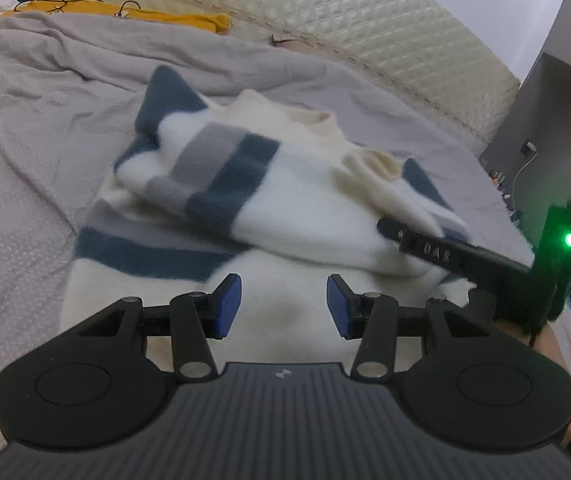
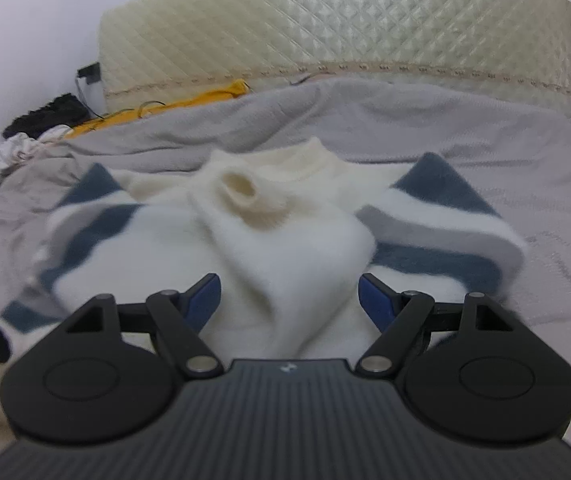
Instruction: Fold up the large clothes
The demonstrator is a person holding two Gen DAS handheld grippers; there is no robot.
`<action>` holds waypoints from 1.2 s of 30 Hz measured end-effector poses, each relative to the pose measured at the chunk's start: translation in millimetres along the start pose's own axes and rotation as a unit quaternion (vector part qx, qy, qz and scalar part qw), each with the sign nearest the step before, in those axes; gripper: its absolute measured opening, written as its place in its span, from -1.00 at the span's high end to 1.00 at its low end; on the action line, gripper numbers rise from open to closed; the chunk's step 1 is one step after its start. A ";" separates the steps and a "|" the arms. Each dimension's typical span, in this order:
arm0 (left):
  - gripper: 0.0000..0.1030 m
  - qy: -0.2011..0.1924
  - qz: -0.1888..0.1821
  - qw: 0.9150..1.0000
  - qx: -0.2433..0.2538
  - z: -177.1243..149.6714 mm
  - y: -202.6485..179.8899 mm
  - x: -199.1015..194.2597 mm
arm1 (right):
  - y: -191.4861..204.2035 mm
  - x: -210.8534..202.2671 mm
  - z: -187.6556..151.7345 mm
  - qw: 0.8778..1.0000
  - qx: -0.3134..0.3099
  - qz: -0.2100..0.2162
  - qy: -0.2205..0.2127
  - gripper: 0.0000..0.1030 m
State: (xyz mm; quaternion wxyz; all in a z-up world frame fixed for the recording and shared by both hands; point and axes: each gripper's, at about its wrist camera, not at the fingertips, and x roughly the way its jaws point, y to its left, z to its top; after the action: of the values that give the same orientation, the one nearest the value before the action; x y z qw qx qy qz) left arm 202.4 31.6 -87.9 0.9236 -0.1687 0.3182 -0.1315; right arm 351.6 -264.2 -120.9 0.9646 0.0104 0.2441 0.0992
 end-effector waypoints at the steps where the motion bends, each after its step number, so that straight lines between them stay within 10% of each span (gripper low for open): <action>1: -0.03 0.001 0.002 1.000 0.002 -0.7 2.5 3.6 | -1.1 5.4 -0.9 1.000 0.006 -0.005 -0.002 -0.50; 16: -0.03 0.011 -0.005 0.999 -0.042 0.8 30.0 11.6 | -80.4 -13.6 1.6 0.977 0.176 -0.113 -0.031 -0.47; 36: -0.03 0.051 0.013 0.997 -0.062 -9.9 17.9 -37.5 | -77.4 -147.0 -22.6 0.970 0.231 -0.057 0.058 -0.47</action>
State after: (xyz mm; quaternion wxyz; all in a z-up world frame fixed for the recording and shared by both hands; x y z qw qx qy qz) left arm 170.0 58.7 -81.9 0.8955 -0.2149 0.3744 -0.1083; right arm 228.7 -369.6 -77.2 0.9243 0.2131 0.3164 -0.0150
